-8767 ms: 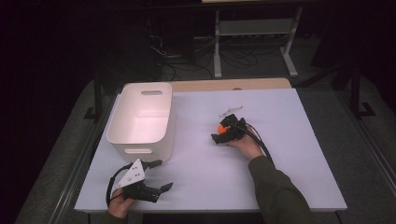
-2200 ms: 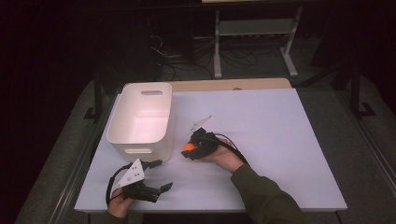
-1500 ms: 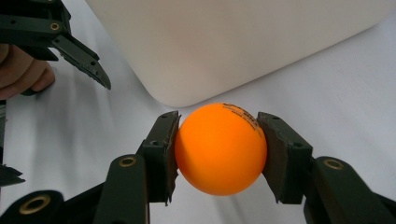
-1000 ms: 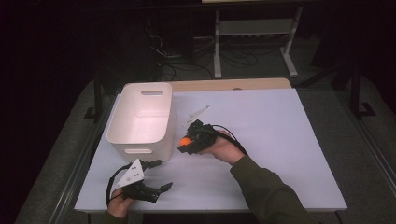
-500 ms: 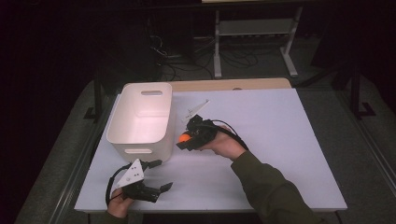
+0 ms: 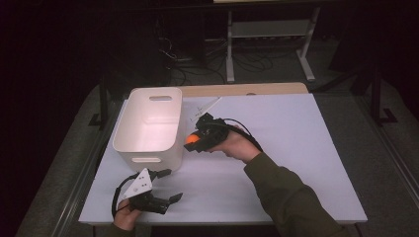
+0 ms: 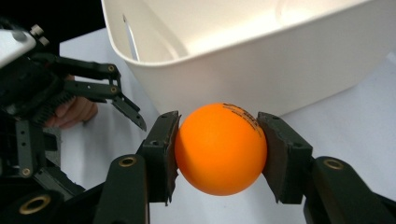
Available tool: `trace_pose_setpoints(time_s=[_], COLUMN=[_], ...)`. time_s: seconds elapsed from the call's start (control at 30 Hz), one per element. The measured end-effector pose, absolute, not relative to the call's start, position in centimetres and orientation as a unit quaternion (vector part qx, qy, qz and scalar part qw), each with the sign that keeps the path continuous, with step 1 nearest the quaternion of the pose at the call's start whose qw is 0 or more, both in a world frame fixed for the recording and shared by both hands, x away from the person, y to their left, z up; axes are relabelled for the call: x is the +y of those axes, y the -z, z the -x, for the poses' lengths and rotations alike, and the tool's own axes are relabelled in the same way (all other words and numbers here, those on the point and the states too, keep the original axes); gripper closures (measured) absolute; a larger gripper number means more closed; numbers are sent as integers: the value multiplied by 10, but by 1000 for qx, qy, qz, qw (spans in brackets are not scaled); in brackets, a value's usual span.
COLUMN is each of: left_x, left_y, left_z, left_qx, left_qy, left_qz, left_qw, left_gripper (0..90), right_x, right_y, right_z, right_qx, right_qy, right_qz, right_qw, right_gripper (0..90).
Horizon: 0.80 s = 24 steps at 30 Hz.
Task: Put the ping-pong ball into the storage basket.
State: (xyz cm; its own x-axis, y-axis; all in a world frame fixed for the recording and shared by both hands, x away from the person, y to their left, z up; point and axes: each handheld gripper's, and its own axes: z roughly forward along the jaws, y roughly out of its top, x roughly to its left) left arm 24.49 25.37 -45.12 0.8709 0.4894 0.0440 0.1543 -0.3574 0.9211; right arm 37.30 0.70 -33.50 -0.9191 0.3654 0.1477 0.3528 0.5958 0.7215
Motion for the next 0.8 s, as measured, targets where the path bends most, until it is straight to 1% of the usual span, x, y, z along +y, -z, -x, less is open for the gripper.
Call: trace_pose_setpoints(time_s=[0.2,0.8], left_x=[254,254], left_y=[451,451], left_z=[-245,-245], left_qx=[199,200], left_qy=[-158,-157], left_qz=[-809,-808], left_qw=[530,532], left_gripper=[141,141], right_x=[7,19], right_y=[325,292], right_z=[-375,-382], right_qx=[890,884], right_qy=[-410,-428], right_qz=[-200,-186], right_qw=[4,11], right_gripper=[496,496])
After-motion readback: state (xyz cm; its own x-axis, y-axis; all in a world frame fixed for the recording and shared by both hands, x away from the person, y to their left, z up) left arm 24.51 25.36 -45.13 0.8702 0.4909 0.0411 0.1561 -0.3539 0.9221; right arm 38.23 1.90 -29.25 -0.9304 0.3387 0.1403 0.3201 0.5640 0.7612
